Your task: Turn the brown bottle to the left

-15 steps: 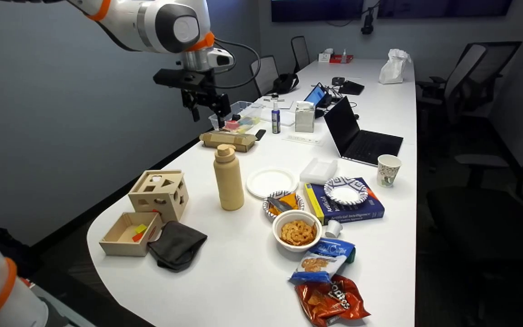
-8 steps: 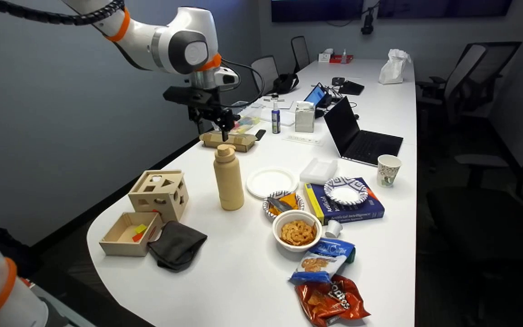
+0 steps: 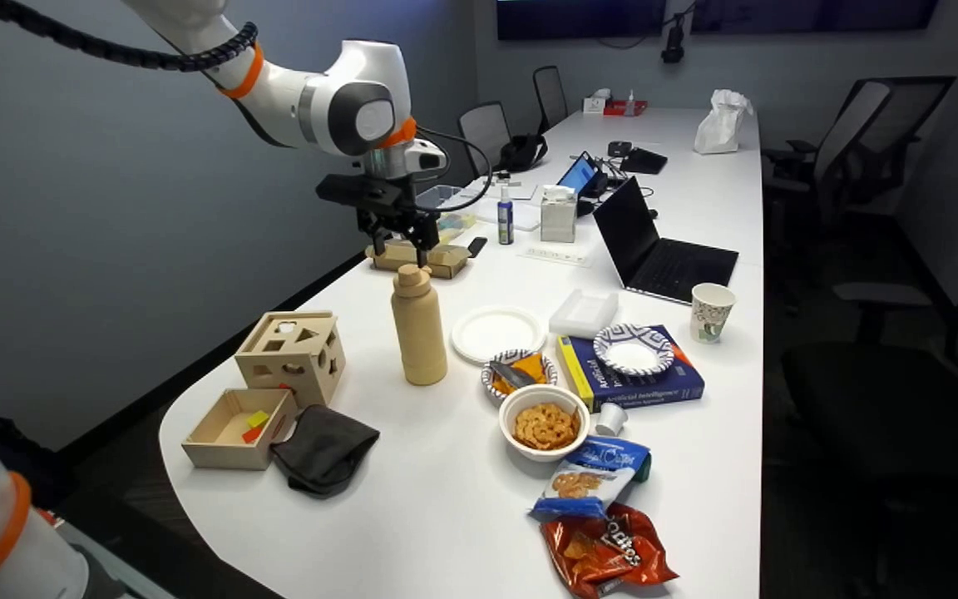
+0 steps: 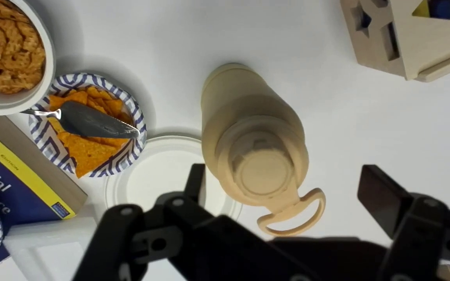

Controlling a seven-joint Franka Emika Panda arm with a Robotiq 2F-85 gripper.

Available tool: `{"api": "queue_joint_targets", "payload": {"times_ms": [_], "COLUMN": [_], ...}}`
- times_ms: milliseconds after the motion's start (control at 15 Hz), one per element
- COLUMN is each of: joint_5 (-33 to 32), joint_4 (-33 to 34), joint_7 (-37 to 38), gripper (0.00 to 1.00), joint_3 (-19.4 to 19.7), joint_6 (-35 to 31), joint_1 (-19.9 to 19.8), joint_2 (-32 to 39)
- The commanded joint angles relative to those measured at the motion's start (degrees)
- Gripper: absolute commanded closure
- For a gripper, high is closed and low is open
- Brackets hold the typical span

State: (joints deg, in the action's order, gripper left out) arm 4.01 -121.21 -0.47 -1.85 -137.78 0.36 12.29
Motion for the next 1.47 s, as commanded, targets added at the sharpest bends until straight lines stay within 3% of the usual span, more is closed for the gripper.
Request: {"api": "queue_joint_targets", "payload": {"times_ms": [0, 133, 400, 533, 933, 1067, 1133, 1267, 1400], "joint_5": [-0.1, -0.8, -0.7, -0.3, 0.0, -0.1, -0.1, -0.2, -0.3], "joint_4": [3.2, 3.8, 4.8, 4.9, 5.0, 5.0, 5.1, 5.1, 5.1], "joint_7": [-1.3, -1.3, -1.6, -1.8, -2.1, -1.9, -1.9, -1.8, -1.7], "gripper": [0.0, 0.03, 0.36, 0.44, 0.35, 0.61, 0.61, 0.77, 0.79], "joint_3": [0.0, 0.2, 0.3, 0.3, 0.3, 0.3, 0.4, 0.5, 0.6], "joint_6": [-0.2, -0.1, 0.4, 0.6, 1.3, 1.4, 1.4, 1.6, 1.8], "joint_1": [0.0, 0.1, 0.0, -0.3, -0.6, -0.6, -0.7, -0.6, -0.6], "joint_2": [2.6, 3.2, 4.2, 4.7, 5.6, 5.7, 5.7, 5.4, 5.2]}}
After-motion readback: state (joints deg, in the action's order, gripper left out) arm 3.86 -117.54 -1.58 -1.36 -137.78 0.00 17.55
